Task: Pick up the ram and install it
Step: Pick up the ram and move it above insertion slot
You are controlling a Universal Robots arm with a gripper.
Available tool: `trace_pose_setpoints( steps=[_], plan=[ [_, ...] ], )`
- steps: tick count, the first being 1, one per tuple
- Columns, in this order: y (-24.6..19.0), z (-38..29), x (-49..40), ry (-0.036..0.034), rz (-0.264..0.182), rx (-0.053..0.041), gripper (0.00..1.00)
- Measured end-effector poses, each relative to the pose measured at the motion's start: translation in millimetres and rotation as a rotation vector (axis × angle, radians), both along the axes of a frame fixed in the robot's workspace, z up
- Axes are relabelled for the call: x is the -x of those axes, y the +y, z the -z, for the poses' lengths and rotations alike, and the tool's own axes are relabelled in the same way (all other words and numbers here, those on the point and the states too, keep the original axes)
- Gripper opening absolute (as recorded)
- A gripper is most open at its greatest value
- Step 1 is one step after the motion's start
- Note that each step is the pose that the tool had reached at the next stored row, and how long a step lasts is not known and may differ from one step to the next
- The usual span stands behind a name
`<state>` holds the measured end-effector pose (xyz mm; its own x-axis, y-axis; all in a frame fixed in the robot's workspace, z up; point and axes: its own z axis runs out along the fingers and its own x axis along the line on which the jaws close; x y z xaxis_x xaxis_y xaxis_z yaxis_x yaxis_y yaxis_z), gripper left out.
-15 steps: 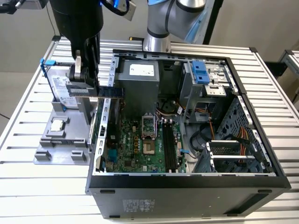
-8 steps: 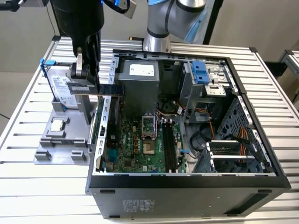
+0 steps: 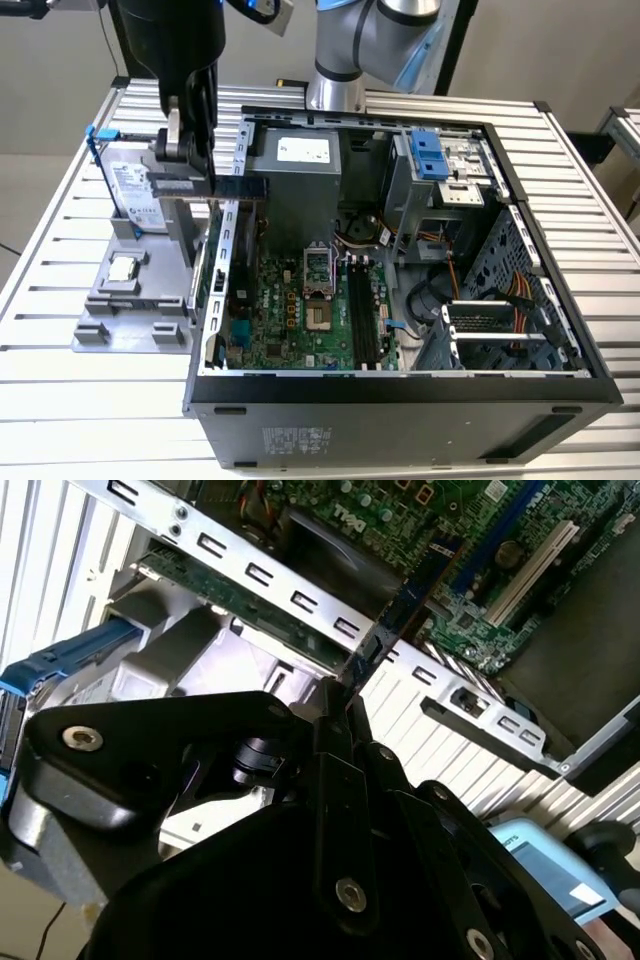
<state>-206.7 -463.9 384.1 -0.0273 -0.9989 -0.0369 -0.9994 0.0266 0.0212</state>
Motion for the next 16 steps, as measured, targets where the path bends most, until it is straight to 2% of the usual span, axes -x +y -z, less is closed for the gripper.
trace_pose_setpoints(
  steps=[16],
  plan=[
    [7.6, 0.0, -4.0, 0.0, -0.002, -0.0001, 0.0]
  ],
)
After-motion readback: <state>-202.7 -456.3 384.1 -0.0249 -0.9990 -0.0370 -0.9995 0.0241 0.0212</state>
